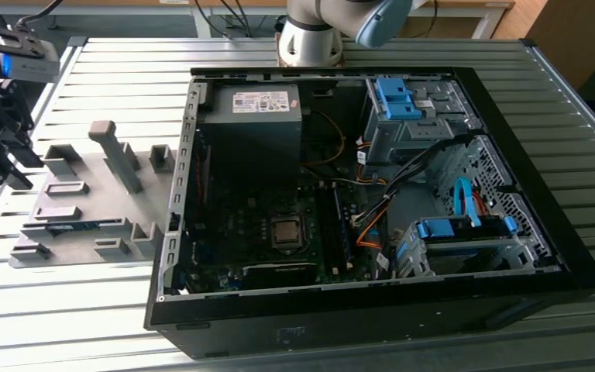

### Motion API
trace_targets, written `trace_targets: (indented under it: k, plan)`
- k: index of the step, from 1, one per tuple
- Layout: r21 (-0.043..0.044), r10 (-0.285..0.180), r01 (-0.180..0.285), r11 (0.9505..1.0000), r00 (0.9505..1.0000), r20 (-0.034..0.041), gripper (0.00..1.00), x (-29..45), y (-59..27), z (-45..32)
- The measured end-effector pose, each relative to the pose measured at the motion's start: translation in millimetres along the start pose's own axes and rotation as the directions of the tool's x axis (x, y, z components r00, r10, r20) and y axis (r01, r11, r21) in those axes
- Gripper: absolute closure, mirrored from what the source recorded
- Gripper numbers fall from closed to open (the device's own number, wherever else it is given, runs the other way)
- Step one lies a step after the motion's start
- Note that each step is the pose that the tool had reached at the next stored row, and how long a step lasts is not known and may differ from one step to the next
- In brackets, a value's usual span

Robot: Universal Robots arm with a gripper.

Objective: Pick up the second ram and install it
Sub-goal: 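Pick up the second ram and move it above second insertion slot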

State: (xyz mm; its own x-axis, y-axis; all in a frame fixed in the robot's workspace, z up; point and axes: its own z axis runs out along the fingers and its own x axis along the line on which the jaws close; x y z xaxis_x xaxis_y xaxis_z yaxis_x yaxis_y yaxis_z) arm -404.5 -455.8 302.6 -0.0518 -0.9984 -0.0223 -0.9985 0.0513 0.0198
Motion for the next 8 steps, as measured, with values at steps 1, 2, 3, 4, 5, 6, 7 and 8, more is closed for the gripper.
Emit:
trace_targets:
  k: [1,2,3,4,5,6,7,8]
  plan:
    - [0.0000,0.000,0.000,1.0000,1.0000,0.0000,0.60,0.0,0.0,0.2]
    - [0.0000,0.000,0.000,1.0000,1.0000,0.0000,0.60,0.0,0.0,0.4]
    - [0.0000,0.000,0.000,1.0000,1.0000,0.0000,0.60,0.0,0.0,0.6]
    - [0.0000,0.000,0.000,1.0000,1.0000,0.0000,0.60,0.0,0.0,0.8]
    - [0.0000,0.000,0.000,1.0000,1.0000,0.0000,0.60,0.0,0.0,1.0]
    - [-0.0001,0.000,0.000,1.0000,1.0000,-0.0001,0.60,0.0,0.0,1.2]
    - [0.0000,0.000,0.000,1.0000,1.0000,0.0000,0.60,0.0,0.0,1.3]
    - [0.0000,0.000,0.000,1.0000,1.0000,0.0000,0.60,0.0,0.0,1.3]
